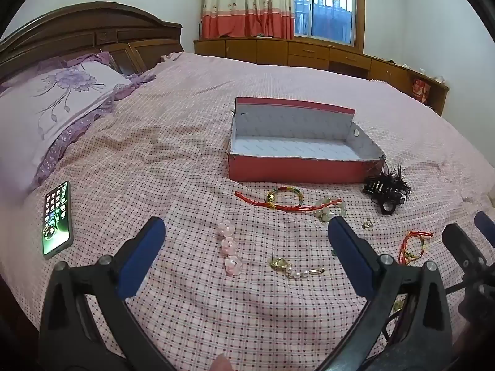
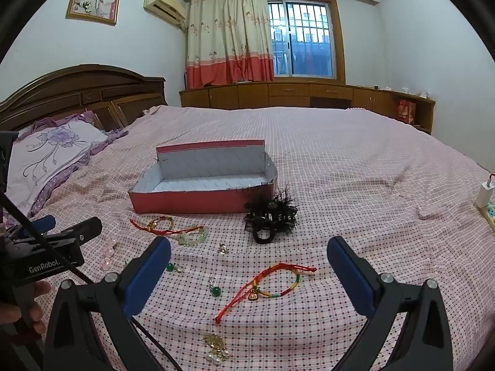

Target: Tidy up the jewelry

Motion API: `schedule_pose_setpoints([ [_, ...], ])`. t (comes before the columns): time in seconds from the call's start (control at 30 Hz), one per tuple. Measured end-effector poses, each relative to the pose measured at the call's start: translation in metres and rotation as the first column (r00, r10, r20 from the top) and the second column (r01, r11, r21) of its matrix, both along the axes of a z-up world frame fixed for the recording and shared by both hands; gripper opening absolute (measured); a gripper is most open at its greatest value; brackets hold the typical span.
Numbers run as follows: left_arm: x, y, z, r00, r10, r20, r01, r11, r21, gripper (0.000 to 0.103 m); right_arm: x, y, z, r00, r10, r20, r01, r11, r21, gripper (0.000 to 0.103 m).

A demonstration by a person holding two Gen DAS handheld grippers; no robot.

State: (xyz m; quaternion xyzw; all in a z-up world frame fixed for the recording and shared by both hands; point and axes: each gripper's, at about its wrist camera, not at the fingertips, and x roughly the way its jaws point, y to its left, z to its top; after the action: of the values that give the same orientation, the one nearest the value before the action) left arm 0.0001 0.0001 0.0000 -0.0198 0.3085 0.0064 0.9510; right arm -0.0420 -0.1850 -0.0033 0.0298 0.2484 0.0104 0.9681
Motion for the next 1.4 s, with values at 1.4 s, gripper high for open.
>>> schedule_pose_setpoints([
  [1.4,0.0007,-0.0038,-0.0006,1.0,-0.017,0.007,0.017,1.0,0.004,0.098,0.0024,-0.0029,0.0017,1.0,-0.003,0.02,0.003,1.0,0.01,0.103],
])
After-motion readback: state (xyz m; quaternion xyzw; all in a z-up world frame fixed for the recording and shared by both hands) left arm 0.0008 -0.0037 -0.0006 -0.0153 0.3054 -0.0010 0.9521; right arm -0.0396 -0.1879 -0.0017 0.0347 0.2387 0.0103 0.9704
